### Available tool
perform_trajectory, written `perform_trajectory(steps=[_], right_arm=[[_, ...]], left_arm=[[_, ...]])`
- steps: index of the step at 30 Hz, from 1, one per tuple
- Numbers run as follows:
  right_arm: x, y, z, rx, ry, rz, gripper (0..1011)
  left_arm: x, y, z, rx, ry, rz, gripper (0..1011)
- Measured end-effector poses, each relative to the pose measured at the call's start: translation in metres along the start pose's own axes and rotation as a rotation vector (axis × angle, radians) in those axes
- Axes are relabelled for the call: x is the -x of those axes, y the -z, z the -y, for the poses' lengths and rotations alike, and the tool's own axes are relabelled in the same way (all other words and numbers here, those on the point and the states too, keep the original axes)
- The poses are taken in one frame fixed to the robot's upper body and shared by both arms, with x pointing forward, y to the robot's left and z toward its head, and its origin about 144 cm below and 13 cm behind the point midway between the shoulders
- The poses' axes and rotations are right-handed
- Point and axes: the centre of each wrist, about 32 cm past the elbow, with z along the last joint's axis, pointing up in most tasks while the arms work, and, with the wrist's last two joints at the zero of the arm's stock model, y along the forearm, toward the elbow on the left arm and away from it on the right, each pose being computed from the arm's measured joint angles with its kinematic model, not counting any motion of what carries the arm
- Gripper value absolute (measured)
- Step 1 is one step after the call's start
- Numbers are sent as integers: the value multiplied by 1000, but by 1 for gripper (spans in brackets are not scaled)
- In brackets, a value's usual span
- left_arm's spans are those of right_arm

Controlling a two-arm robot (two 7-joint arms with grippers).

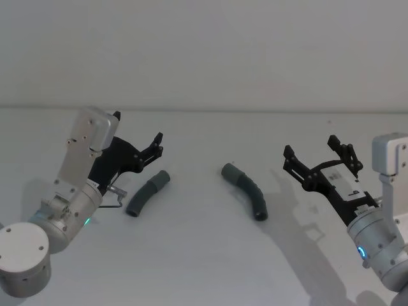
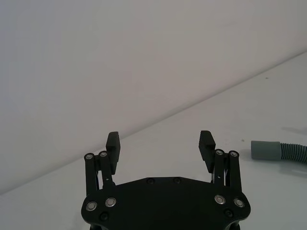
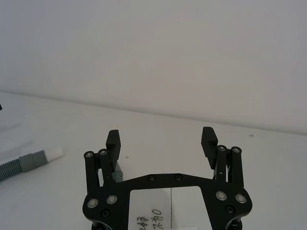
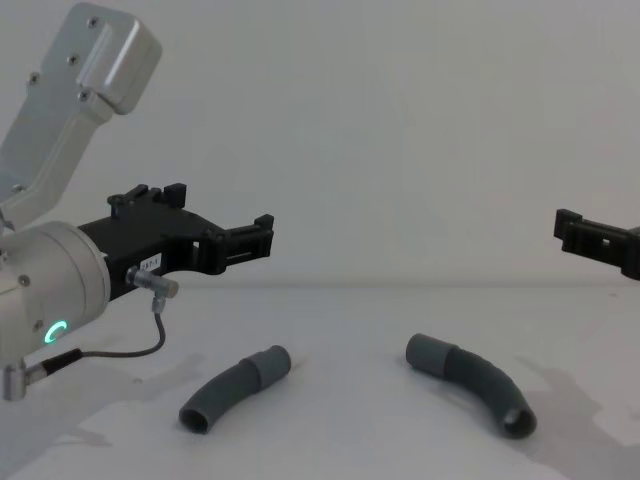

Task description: Use both hands to pick up one end of the pipe from the table, align the ends, and insert them.

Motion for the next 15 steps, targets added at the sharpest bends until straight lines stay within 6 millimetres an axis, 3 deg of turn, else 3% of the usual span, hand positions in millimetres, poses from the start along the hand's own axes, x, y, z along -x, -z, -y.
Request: perform_trajectory(steps=[15], right_arm=[[0, 0, 0, 0, 0, 0, 1001]], left_arm=[[0, 0, 0, 0, 0, 0, 1001]])
